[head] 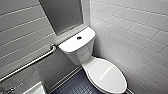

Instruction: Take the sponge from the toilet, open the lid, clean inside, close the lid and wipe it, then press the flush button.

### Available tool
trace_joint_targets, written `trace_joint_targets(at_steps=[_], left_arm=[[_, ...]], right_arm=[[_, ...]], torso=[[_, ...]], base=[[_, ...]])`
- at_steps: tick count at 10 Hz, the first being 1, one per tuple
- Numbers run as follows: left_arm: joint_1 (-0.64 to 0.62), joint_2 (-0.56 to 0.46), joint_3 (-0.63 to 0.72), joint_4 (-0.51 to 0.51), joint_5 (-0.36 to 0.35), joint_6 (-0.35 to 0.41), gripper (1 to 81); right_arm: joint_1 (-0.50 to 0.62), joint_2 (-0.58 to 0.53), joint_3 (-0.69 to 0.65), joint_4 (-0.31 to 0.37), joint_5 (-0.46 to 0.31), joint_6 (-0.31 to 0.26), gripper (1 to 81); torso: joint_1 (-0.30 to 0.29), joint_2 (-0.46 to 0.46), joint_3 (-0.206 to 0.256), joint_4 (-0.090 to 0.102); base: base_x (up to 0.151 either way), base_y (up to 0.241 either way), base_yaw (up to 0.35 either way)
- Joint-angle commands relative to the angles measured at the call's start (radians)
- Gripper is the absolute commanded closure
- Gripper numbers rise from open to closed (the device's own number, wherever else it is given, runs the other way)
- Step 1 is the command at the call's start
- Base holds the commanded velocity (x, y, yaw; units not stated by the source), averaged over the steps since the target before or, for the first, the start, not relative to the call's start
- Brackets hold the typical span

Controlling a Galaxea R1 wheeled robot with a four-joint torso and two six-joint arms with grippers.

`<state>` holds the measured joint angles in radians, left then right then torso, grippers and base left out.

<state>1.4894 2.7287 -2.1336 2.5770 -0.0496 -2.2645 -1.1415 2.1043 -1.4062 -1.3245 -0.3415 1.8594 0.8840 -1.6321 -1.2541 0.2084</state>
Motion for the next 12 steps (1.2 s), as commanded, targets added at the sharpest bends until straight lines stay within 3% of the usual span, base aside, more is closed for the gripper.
trace_joint_targets(at_steps=[1,4,5,6,9,12], left_arm=[[-0.034,-0.085,0.089,0.005,0.022,-0.003,1.0],[-0.07,-0.095,0.086,0.003,0.02,-0.006,1.0],[-0.077,-0.099,0.087,0.002,0.02,-0.007,1.0],[-0.082,-0.099,0.087,0.002,0.02,-0.007,1.0],[-0.093,-0.101,0.087,0.002,0.02,-0.023,1.0],[-0.093,-0.075,0.061,0.003,0.02,-0.021,1.0]], right_arm=[[-0.071,0.054,-0.007,-0.032,-0.022,-0.003,81.1],[-0.132,0.173,-0.172,-0.032,0.022,-0.005,81.1],[-0.154,0.2,-0.23,-0.032,0.078,-0.005,81.1],[-0.18,0.231,-0.309,-0.033,0.153,-0.005,81.1],[-0.264,0.349,-0.559,-0.085,0.371,-0.017,81.1],[-0.303,0.437,-0.746,-0.099,0.438,-0.016,81.1]], torso=[[-0.06,0.094,0.073,-0.069],[-0.126,0.195,0.107,-0.101],[-0.147,0.227,0.075,-0.071],[-0.17,0.261,0.081,-0.081],[-0.243,0.373,0.087,-0.083],[-0.312,0.48,0.087,-0.084]], base=[[0.0,0.0,0.0],[0.0,0.0,0.0],[0.0,0.0,0.0],[0.0,0.0,0.0],[0.0,0.0,0.0],[0.0,0.0,0.0]])
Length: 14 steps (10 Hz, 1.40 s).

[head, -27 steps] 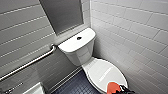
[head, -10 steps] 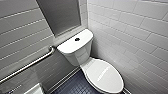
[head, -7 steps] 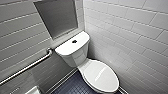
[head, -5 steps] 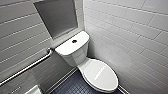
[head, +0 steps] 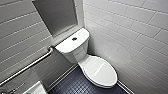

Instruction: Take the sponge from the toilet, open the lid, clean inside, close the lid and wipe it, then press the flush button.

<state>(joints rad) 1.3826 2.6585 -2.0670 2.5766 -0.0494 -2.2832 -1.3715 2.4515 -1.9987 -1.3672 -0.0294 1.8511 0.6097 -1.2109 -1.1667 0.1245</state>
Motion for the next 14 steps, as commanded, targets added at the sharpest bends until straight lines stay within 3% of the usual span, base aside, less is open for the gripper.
trace_joint_targets(at_steps=[1,2,3,4,14], left_arm=[[0.014,0.002,-0.013,0.004,0.02,-0.002,1.0],[0.011,0.006,-0.022,0.004,0.022,-0.004,1.0],[0.011,0.009,-0.025,0.002,0.02,-0.004,1.0],[0.01,0.012,-0.028,0.002,0.022,-0.004,1.0],[0.016,0.169,-0.308,0.004,0.017,-0.002,1.0]], right_arm=[[-0.082,0.117,-0.196,-0.059,0.126,-0.009,81.1],[-0.084,0.143,-0.227,-0.073,0.126,-0.009,81.1],[-0.084,0.16,-0.247,-0.076,0.126,-0.009,81.1],[-0.084,0.177,-0.265,-0.076,0.126,-0.01,81.1],[-0.128,0.318,-0.443,-0.082,0.126,-0.069,81.1]], torso=[[-0.061,0.095,0.0,0.0],[-0.085,0.131,0.082,0.0],[-0.104,0.162,0.101,-0.024],[-0.123,0.192,0.115,-0.002],[-0.35,0.535,0.462,-0.005]], base=[[0.0,0.0,0.0],[0.0,0.0,0.0],[0.0,0.0,0.0],[0.0,0.0,0.0],[0.0,0.0,0.0]])
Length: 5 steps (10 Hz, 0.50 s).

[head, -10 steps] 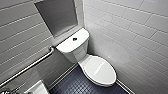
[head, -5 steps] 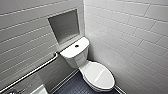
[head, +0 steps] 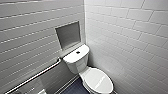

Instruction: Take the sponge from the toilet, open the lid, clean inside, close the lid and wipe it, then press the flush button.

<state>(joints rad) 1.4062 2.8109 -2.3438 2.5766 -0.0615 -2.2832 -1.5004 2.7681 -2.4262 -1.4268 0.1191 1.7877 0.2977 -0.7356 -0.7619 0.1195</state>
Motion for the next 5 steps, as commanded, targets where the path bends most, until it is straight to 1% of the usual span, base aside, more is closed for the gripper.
trace_joint_targets(at_steps=[1,3,4,5], left_arm=[[-0.008,0.029,-0.057,0.004,0.029,-0.002,1.0],[-0.008,0.047,-0.081,0.004,0.029,-0.001,1.0],[-0.008,0.055,-0.095,0.005,0.031,-0.001,1.0],[-0.008,0.064,-0.112,0.004,0.031,-0.001,1.0]], right_arm=[[0.001,0.012,-0.031,-0.024,-0.023,-0.005,81.1],[0.001,0.026,-0.033,-0.027,-0.023,-0.007,81.1],[0.001,0.03,-0.033,-0.027,-0.023,-0.007,81.1],[-0.001,0.037,-0.033,-0.03,-0.023,-0.008,81.1]], torso=[[-0.061,0.094,0.092,0.0],[-0.108,0.166,0.165,0.0],[-0.13,0.198,0.178,0.0],[-0.156,0.237,0.13,0.0]], base=[[0.0,0.0,0.0],[0.0,0.0,0.0],[0.0,0.0,0.0],[0.0,0.0,0.0]])
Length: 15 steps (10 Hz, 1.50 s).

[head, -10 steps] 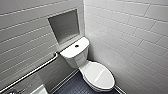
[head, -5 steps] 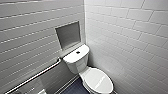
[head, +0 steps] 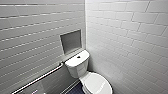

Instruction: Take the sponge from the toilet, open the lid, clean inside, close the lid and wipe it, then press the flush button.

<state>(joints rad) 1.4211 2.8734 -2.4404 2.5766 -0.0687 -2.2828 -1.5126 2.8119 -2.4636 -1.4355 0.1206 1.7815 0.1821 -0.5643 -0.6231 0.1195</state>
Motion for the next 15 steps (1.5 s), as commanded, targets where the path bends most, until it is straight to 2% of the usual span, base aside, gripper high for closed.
trace_joint_targets(at_steps=[1,5,6,7,8,10,11,12,13,15], left_arm=[[-0.023,0.009,-0.028,0.005,0.038,-0.001,1.0],[-0.02,0.034,-0.068,0.01,0.037,0.0,1.0],[-0.02,0.034,-0.068,0.007,0.037,0.0,1.0],[-0.018,0.034,-0.066,0.007,0.038,0.0,1.0],[-0.018,0.034,-0.068,0.007,0.038,0.0,1.0],[-0.018,0.034,-0.074,0.008,0.038,0.0,1.0],[-0.018,0.038,-0.095,0.008,0.04,0.0,1.0],[-0.018,0.047,-0.118,0.01,0.04,0.002,1.0],[-0.018,0.064,-0.15,0.008,0.046,-0.001,1.0],[-0.018,0.095,-0.199,0.007,0.046,-0.004,1.0]], right_arm=[[0.008,-0.001,0.003,-0.026,-0.026,-0.002,81.1],[0.004,0.025,-0.006,-0.028,-0.026,-0.002,81.1],[0.002,0.03,-0.007,-0.035,-0.026,-0.002,81.1],[0.002,0.031,-0.007,-0.04,-0.026,-0.002,81.1],[0.002,0.031,-0.007,-0.04,-0.026,-0.002,81.1],[0.002,0.031,-0.007,-0.04,-0.026,-0.002,81.1],[0.002,0.031,-0.007,-0.042,-0.026,-0.002,81.1],[0.002,0.031,-0.009,-0.04,-0.026,-0.002,81.1],[0.002,0.031,-0.009,-0.04,-0.026,-0.002,81.1],[0.002,0.034,-0.009,-0.04,-0.026,-0.002,81.1]], torso=[[-0.062,0.096,-0.001,0.0],[-0.15,0.233,0.012,0.0],[-0.109,0.169,0.07,0.0],[-0.127,0.197,0.112,0.0],[-0.132,0.204,0.124,0.0],[-0.139,0.218,0.181,0.0],[-0.14,0.218,0.189,0.0],[-0.141,0.218,0.155,0.0],[-0.142,0.217,0.176,0.0],[-0.143,0.217,0.188,0.0]], base=[[0.0,0.0,0.0],[0.0,0.0,0.0],[0.0,0.0,0.0],[0.0,0.0,0.0],[0.0,0.0,0.0],[0.0,0.0,0.0],[0.0,0.0,0.0],[0.0,0.0,0.0],[0.0,0.0,0.0],[0.0,0.0,0.0]])
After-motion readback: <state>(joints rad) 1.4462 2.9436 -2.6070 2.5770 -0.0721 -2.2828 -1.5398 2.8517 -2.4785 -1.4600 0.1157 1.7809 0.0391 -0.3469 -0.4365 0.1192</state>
